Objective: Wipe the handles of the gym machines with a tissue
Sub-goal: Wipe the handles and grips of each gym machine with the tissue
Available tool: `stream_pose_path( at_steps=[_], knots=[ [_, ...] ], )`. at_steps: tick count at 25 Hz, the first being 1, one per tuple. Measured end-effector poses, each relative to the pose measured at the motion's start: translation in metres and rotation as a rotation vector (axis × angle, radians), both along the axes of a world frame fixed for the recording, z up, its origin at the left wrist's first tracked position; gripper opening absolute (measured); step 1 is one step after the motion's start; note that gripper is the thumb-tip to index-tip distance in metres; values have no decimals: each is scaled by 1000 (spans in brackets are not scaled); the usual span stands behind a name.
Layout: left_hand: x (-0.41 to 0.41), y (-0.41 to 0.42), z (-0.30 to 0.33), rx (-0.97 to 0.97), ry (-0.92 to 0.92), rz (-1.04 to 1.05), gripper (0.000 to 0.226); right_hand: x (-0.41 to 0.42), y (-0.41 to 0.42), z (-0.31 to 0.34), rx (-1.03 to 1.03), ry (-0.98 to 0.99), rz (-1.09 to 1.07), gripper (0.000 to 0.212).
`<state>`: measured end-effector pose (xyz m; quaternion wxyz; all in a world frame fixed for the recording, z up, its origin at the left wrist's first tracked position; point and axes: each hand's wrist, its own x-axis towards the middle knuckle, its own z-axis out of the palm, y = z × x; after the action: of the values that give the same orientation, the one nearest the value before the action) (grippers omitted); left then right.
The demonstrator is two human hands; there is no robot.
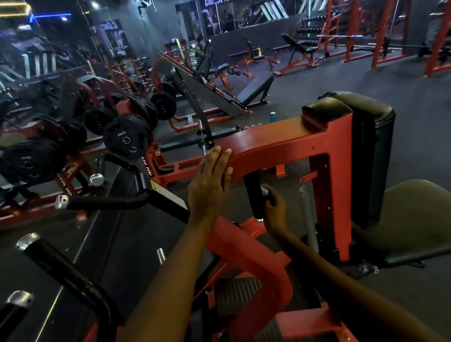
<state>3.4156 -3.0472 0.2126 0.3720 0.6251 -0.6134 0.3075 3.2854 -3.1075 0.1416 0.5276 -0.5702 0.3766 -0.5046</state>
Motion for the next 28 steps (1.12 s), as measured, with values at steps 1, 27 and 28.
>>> stream_pose_path(
  at_steps=[1, 27, 28],
  knots=[
    [1, 0, -1, 16, -32, -24, 41, -4, 0, -15, 25, 61, 2, 32],
    [31, 14, -20, -45, -164, -276, 66, 18, 21, 33, -151, 205, -324, 29],
    [31, 14, -20, -37, -142, -273, 62, 19, 29, 34, -193, 162, -346, 32]
  ],
)
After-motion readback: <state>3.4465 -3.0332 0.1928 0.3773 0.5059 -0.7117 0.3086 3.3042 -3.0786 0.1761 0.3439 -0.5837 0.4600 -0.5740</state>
